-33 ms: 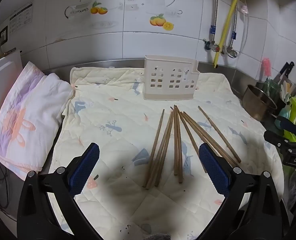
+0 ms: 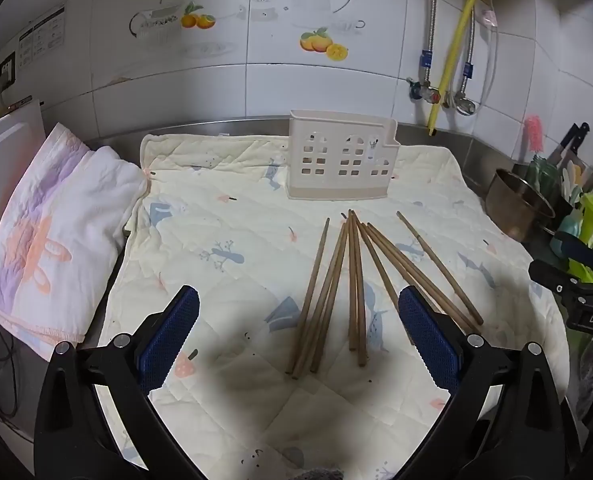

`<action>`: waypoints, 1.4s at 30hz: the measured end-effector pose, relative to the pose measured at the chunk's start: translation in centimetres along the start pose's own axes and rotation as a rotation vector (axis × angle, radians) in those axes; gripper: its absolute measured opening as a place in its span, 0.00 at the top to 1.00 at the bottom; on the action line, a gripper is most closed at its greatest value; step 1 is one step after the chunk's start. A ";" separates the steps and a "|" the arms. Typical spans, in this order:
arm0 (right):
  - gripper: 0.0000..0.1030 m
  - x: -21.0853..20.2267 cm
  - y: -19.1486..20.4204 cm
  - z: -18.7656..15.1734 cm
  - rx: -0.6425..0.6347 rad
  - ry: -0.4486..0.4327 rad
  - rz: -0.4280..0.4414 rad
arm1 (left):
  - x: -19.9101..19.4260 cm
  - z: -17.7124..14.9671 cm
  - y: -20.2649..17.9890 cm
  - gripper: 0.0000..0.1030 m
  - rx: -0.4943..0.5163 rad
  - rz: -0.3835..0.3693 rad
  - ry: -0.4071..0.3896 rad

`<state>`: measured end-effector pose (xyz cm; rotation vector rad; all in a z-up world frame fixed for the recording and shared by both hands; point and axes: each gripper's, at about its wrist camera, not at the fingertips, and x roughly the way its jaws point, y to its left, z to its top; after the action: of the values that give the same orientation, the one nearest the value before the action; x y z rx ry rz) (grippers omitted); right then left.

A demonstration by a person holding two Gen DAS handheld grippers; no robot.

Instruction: Organize utensils

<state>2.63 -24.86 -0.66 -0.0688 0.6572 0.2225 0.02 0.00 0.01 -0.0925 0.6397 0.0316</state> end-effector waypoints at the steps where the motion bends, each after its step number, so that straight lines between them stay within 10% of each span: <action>1: 0.06 0.0 0.0 0.0 0.004 -0.004 0.002 | 0.0 0.0 0.0 0.05 0.002 0.001 0.000; 42: 0.06 0.1 1.1 0.3 -0.023 -0.012 0.021 | -0.1 0.2 -0.5 0.05 0.024 0.030 -0.026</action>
<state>2.60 -23.69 -0.45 -0.0830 0.6440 0.2502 0.12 -0.48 0.25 -0.0595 0.6154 0.0537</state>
